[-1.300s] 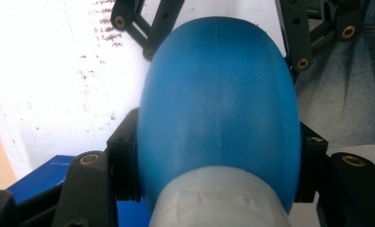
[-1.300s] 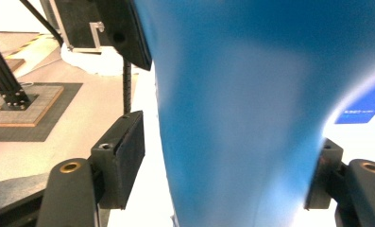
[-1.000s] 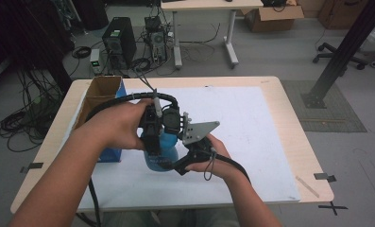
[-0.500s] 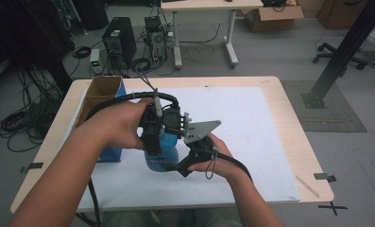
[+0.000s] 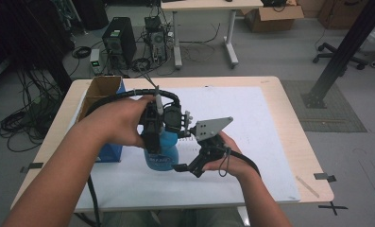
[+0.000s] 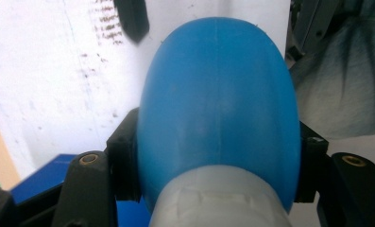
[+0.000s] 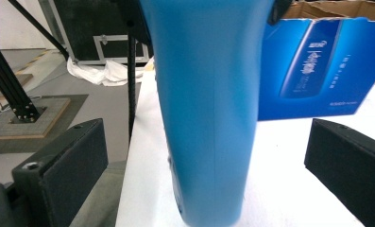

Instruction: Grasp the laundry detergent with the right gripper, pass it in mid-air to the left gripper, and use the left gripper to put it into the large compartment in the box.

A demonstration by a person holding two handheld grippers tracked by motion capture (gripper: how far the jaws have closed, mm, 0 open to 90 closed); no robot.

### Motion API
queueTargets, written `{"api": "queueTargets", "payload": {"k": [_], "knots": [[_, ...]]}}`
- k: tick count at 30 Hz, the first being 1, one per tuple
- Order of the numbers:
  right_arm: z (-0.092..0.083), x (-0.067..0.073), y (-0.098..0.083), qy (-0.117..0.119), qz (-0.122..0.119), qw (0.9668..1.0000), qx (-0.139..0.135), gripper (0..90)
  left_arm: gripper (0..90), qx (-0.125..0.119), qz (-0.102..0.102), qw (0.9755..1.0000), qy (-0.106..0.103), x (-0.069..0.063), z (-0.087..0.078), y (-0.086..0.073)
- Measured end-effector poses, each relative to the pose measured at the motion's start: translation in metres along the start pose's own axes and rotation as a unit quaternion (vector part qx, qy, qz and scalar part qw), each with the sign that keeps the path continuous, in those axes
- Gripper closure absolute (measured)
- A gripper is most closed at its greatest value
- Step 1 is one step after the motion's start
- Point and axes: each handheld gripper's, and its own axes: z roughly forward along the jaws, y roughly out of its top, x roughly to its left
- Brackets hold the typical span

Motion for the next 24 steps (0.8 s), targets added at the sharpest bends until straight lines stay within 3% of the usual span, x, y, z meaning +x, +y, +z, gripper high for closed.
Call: {"api": "queueTargets", "payload": {"k": [8,13,16,17,19,20,24], "knots": [[-0.025,-0.002,-0.001,-0.015,-0.004,0.9998,0.015,0.2,38.1,0.004,-0.055,0.9983,-0.019,0.013,-0.008,-0.006],[-0.043,-0.003,-0.001,-0.031,-0.015,0.9984,0.045,0.3,38.2,0.013,-0.106,0.9938,-0.032,0.024,-0.015,-0.012],[-0.052,-0.003,-0.003,-0.045,-0.022,0.9963,0.070,0.4,38.1,0.014,-0.157,0.9867,-0.038,0.034,-0.021,-0.019],[-0.056,-0.004,-0.004,-0.051,-0.022,0.9948,0.085,0.7,38.1,0.013,-0.164,0.9856,-0.038,0.035,-0.022,-0.021],[-0.061,-0.005,-0.005,-0.060,-0.025,0.9929,0.100,0.8,38.2,0.012,-0.194,0.9800,-0.041,0.042,-0.026,-0.027],[-0.064,-0.005,-0.006,-0.065,-0.027,0.9914,0.110,0.8,38.1,0.014,-0.200,0.9787,-0.042,0.044,-0.027,-0.029],[-0.070,-0.006,-0.009,-0.077,-0.029,0.9870,0.138,1.2,38.1,0.020,-0.246,0.9682,-0.043,0.055,-0.031,-0.040]]}}
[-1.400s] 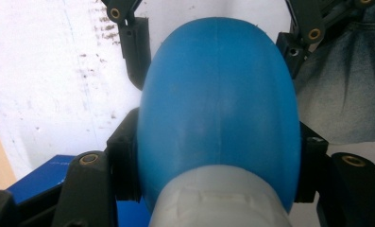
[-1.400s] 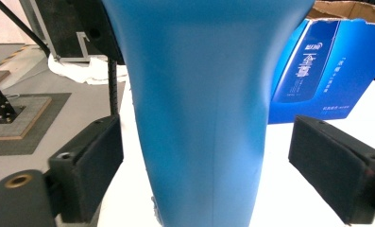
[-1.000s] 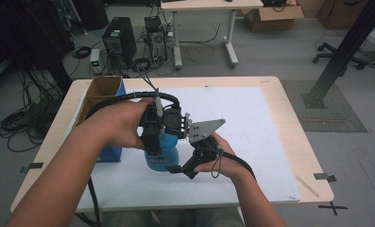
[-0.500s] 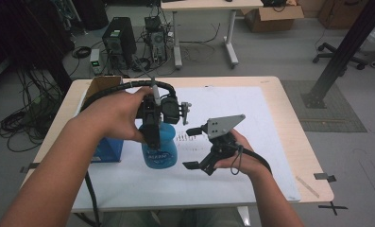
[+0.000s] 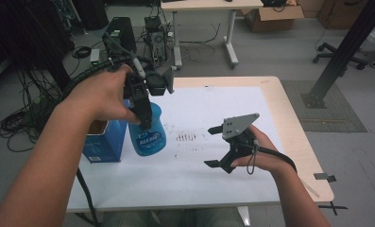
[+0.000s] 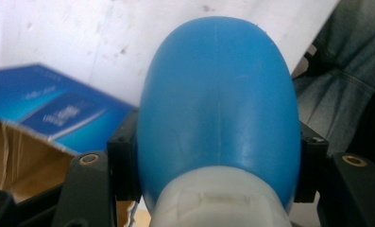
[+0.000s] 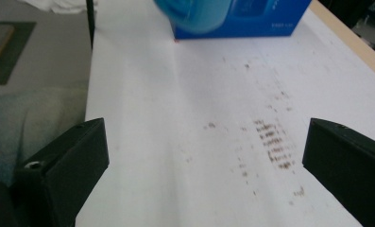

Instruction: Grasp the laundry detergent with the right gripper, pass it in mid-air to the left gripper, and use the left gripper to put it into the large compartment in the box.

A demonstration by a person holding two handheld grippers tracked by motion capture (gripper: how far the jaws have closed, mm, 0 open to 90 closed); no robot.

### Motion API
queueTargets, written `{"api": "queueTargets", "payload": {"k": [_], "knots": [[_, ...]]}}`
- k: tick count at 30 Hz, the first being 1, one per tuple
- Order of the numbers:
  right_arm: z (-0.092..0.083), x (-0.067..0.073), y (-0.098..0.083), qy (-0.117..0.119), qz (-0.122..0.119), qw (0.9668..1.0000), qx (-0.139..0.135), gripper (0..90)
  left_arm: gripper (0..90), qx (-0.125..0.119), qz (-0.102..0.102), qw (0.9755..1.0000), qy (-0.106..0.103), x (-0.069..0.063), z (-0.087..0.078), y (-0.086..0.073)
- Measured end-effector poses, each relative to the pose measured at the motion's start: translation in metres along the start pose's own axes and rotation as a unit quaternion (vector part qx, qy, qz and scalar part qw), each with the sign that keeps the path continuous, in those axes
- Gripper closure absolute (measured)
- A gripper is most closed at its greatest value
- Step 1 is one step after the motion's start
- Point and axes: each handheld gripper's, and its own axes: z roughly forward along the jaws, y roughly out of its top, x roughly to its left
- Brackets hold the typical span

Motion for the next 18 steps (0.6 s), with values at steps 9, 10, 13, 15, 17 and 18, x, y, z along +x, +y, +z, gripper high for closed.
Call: {"api": "queueTargets", "payload": {"k": [9,10,13,15,17,18], "knots": [[-0.006,-0.005,-0.012,-0.018,-0.003,0.9985,0.051,1.7,38.1,0.002,-0.082,0.9964,-0.022,0.029,-0.017,-0.014],[-0.006,-0.005,-0.013,-0.019,-0.004,0.9983,0.055,1.7,38.1,0.000,-0.090,0.9957,-0.021,0.031,-0.019,-0.016],[-0.008,-0.007,-0.015,-0.022,-0.005,0.9974,0.068,1.8,38.1,-0.002,-0.117,0.9928,-0.023,0.040,-0.026,-0.022],[-0.009,-0.009,-0.016,-0.024,-0.006,0.9965,0.080,1.9,38.0,-0.010,-0.137,0.9900,-0.031,0.045,-0.030,-0.027],[-0.011,-0.011,-0.016,-0.024,-0.008,0.9944,0.103,2.0,38.0,-0.019,-0.155,0.9871,-0.036,0.049,-0.035,-0.031],[-0.012,-0.012,-0.016,-0.023,-0.007,0.9936,0.110,2.0,38.0,-0.020,-0.162,0.9858,-0.039,0.051,-0.037,-0.032]]}}
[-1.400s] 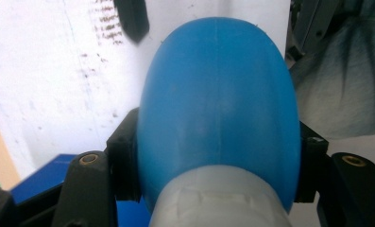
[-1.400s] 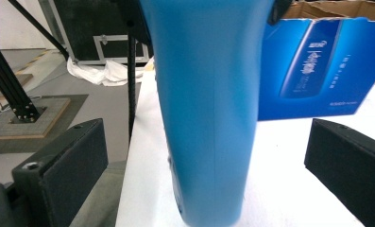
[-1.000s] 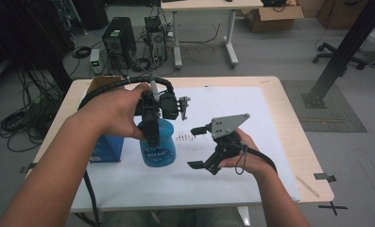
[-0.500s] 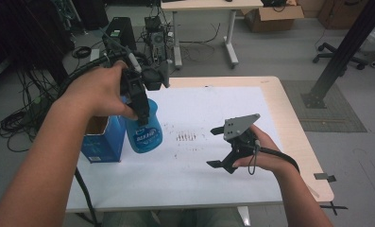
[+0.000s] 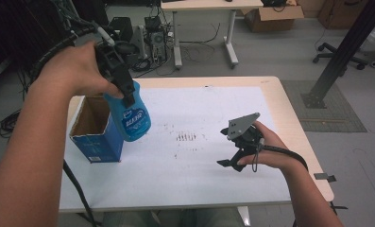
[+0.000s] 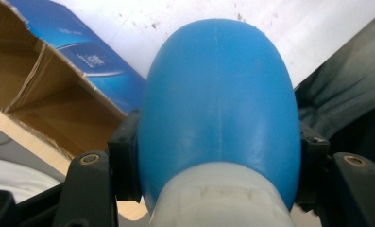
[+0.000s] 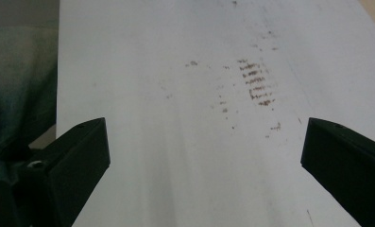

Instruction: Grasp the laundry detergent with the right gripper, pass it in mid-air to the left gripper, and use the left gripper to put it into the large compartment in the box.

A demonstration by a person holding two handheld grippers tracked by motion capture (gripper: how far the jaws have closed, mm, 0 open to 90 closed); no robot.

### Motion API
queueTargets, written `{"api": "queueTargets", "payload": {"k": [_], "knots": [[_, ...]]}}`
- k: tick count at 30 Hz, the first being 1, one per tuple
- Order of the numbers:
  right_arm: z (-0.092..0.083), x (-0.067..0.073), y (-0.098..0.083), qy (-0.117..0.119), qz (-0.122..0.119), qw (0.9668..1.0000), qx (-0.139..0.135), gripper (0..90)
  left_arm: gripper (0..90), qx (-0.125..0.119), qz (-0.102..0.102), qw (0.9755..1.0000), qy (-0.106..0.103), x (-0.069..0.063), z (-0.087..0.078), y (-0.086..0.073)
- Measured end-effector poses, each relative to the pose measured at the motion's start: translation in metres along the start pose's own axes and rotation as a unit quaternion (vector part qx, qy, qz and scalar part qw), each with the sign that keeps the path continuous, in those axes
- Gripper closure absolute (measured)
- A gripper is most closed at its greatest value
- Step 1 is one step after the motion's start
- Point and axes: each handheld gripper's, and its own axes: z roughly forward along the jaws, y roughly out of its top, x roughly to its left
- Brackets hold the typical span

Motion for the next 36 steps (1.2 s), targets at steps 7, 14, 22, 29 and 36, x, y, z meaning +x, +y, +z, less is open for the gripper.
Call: {"api": "queueTargets", "payload": {"k": [7,14,22,29,36], "knots": [[-0.004,-0.005,-0.001,0.008,0.002,0.9994,0.034,2.4,38.0,-0.006,-0.064,0.9979,0.008,0.017,-0.017,-0.008],[-0.010,-0.008,-0.006,0.017,0.010,0.9979,0.062,2.7,38.0,-0.013,-0.128,0.9916,0.006,0.039,-0.032,-0.020],[-0.011,-0.010,-0.014,0.019,0.017,0.9968,0.075,2.8,38.1,-0.020,-0.213,0.9769,0.004,0.063,-0.044,-0.034],[-0.010,-0.013,-0.019,0.021,0.026,0.9963,0.079,2.9,38.1,-0.026,-0.273,0.9615,0.016,0.080,-0.045,-0.040],[-0.008,-0.014,-0.022,0.023,0.029,0.9962,0.078,2.9,38.1,-0.026,-0.305,0.9517,0.023,0.090,-0.045,-0.043]]}}
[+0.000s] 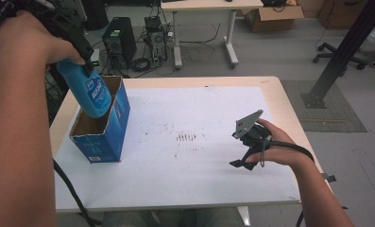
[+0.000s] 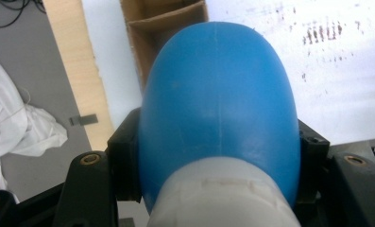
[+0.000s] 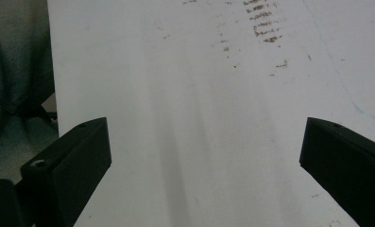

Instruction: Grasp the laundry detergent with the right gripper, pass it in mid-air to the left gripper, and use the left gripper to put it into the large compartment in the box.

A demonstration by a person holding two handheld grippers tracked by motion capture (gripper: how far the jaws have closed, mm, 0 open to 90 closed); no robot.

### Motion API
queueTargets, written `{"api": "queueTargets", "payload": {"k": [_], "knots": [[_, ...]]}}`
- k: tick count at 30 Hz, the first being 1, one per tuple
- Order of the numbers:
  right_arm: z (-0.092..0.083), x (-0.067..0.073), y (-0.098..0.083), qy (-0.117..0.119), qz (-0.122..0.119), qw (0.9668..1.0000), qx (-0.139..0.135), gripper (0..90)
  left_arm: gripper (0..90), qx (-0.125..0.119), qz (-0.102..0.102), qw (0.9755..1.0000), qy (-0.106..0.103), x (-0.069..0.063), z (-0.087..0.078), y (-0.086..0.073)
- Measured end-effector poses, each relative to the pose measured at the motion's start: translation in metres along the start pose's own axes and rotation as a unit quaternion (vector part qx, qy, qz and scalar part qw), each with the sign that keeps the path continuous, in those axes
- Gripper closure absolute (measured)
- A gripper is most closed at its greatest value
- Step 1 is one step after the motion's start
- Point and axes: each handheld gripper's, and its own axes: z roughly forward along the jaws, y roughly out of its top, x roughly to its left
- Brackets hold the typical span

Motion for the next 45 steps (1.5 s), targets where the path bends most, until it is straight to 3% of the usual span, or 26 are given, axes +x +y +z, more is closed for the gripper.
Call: {"api": "queueTargets", "payload": {"k": [9,21,30,45], "knots": [[0.001,-0.002,-0.002,0.002,0.005,1.0000,-0.003,2.9,38.1,0.002,-0.017,0.9998,0.010,0.009,0.005,0.004],[-0.001,-0.001,-0.006,-0.003,0.014,0.9999,-0.009,2.8,38.1,0.010,-0.035,0.9990,0.025,0.019,0.025,0.006],[0.000,0.001,-0.007,-0.001,0.014,0.9999,-0.005,2.9,38.1,0.012,-0.035,0.9991,0.020,0.026,0.042,0.005],[0.003,0.002,-0.004,0.003,0.014,0.9999,-0.004,2.9,38.1,0.018,-0.024,0.9995,0.011,0.022,0.074,0.007]]}}
